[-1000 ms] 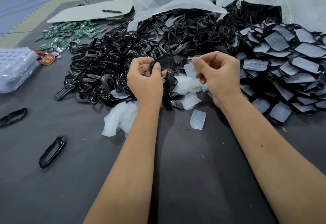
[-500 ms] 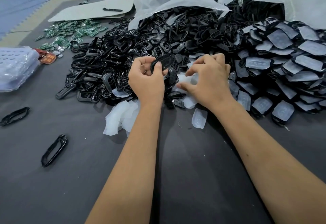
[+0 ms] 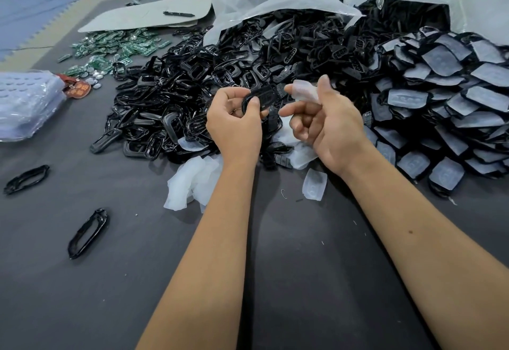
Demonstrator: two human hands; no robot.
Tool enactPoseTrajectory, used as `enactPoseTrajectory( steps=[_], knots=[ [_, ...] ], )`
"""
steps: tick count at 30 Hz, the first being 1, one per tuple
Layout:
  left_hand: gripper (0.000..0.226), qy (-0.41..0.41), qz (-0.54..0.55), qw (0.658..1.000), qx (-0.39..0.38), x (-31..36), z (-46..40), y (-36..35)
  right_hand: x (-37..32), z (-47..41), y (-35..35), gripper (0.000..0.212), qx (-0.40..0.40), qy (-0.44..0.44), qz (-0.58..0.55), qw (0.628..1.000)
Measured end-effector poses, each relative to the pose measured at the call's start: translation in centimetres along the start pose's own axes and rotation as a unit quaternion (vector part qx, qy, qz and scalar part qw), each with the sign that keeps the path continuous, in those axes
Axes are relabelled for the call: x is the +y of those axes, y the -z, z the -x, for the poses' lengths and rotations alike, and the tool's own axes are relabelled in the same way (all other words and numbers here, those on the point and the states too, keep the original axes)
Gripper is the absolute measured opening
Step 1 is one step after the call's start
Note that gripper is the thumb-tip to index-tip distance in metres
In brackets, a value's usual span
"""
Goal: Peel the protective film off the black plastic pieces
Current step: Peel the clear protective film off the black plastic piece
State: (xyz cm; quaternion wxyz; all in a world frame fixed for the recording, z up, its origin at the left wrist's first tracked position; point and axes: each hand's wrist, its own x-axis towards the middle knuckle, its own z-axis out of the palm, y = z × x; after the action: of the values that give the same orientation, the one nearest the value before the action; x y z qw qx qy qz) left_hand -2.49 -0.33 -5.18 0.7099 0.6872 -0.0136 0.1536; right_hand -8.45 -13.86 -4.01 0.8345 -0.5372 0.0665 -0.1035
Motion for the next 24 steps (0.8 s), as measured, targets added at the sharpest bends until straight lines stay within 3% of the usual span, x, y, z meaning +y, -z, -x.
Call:
enactPoseTrajectory(
  steps=[2, 5, 13, 19, 24],
  knots=[
    [0.013, -0.007, -0.009, 1.000, -0.002, -0.06, 0.00, 0.00, -0.15, -0.05, 0.33, 0.065, -0.033, -0.021, -0.027, 0.999],
    [0.011, -0.003, -0.003, 1.000, -0.010, -0.03, 0.04, -0.05, -0.14, -0.02, 0.47, 0.038, -0.058, 0.008, -0.001, 0.998],
    [0.013, 0.013, 0.014, 0.999, -0.043, 0.32, 0.16, -0.06, -0.01, -0.13, 0.34, 0.030, -0.018, 0.002, -0.021, 1.000],
    [0.014, 0.008, 0.004, 0.998, -0.063, 0.60, 0.52, -0.13, 0.09, 0.00, 0.59, 0.002, 0.018, 0.044, 0.029, 0.998],
    [0.014, 0.009, -0.002, 0.997, -0.074, 0.80, 0.69, -0.17, 0.16, 0.14, 0.57, 0.014, 0.034, 0.064, 0.080, 0.994]
  ],
)
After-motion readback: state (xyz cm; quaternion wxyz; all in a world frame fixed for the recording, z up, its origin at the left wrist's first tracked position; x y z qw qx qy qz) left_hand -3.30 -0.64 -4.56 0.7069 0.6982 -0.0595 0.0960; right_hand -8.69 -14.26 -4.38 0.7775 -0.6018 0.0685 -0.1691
